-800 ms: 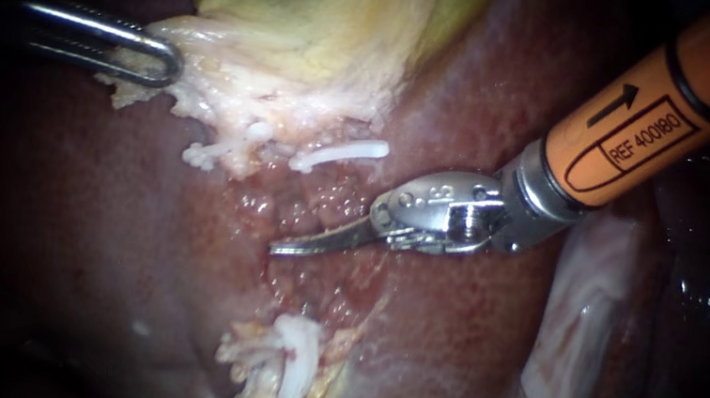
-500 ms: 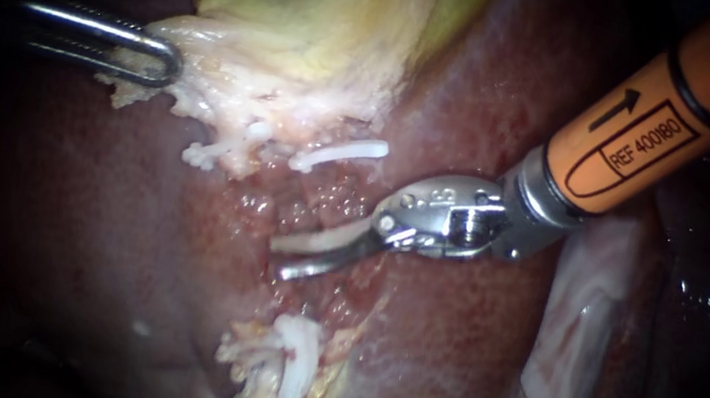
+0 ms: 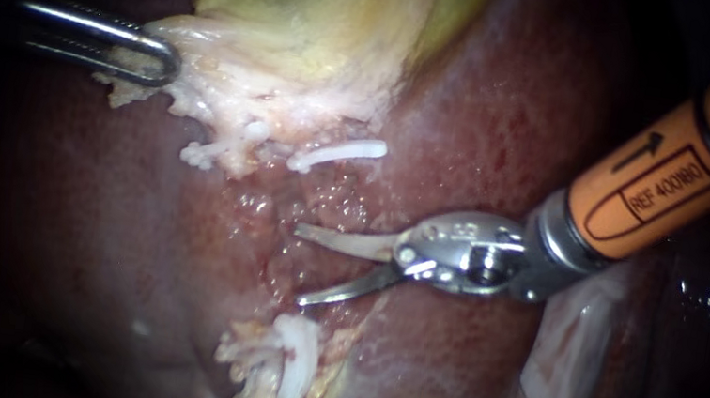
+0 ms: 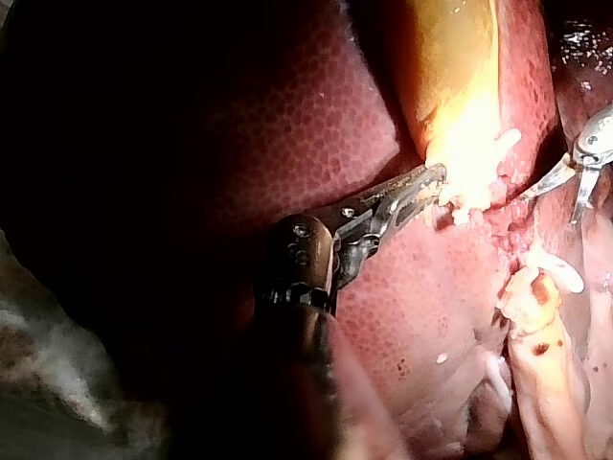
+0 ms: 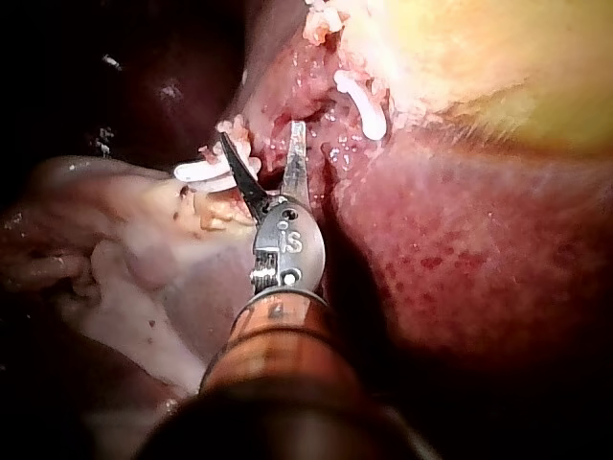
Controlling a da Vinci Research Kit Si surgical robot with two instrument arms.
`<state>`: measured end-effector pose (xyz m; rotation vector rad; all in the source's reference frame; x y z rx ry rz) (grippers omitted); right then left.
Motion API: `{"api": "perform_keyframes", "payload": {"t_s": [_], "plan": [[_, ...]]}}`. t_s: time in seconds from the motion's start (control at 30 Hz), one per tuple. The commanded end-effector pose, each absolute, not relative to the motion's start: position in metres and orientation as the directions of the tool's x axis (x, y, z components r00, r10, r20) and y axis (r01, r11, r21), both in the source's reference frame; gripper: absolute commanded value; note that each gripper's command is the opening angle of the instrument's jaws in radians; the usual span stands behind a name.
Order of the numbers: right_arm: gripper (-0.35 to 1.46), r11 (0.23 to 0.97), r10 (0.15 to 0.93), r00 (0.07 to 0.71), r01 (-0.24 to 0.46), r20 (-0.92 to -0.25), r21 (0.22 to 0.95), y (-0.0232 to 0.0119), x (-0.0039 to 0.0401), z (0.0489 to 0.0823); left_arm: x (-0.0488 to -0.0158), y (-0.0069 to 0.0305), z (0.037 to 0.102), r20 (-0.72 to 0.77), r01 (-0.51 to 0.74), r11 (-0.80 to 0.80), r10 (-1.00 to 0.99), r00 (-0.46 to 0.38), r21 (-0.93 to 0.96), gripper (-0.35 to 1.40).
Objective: Go back from the cut right tube
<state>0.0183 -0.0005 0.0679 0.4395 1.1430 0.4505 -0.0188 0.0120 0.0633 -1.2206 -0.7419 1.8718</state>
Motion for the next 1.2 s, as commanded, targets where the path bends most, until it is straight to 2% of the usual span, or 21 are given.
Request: {"api": "perform_keyframes", "payload": {"t_s": [0.03,0.2,0.33,0.43,0.53,0.7,1.2], "plan": [[1.45,0.847,0.524,0.351,-0.122,-0.776,0.517,-0.0006,0.0175,0.0677,-0.0188,0.0121,0.0633,-0.48,-0.284,-0.537,0.842,-0.248,-0.795,-0.35],[1.45,0.911,0.413,0.388,-0.159,-0.824,0.381,-0.0009,0.0132,0.0669,-0.0188,0.0121,0.0634,-0.48,-0.284,-0.537,0.842,-0.248,-0.795,-0.35],[1.45,0.932,0.361,0.45,-0.164,-0.817,0.322,0.0002,0.0116,0.0661,-0.0188,0.0121,0.0634,-0.48,-0.284,-0.537,0.842,-0.248,-0.795,-0.35],[1.45,0.938,0.346,0.495,-0.154,-0.797,0.311,0.0011,0.0112,0.0654,-0.0188,0.0121,0.0634,-0.48,-0.284,-0.537,0.842,-0.248,-0.795,-0.35],[1.45,0.942,0.331,0.513,-0.137,-0.792,0.306,0.0013,0.0108,0.0651,-0.0188,0.0121,0.0634,-0.48,-0.284,-0.537,0.842,-0.247,-0.795,-0.35],[1.45,0.945,0.323,0.516,-0.135,-0.793,0.298,0.0013,0.0103,0.0651,-0.0191,0.012,0.0636,-0.481,-0.286,-0.537,0.841,-0.247,-0.793,-0.35],[1.45,0.947,0.318,0.517,-0.131,-0.795,0.293,0.0013,0.0103,0.0651,-0.0231,0.0091,0.068,-0.502,-0.265,-0.561,0.825,-0.26,-0.785,-0.35]]}}
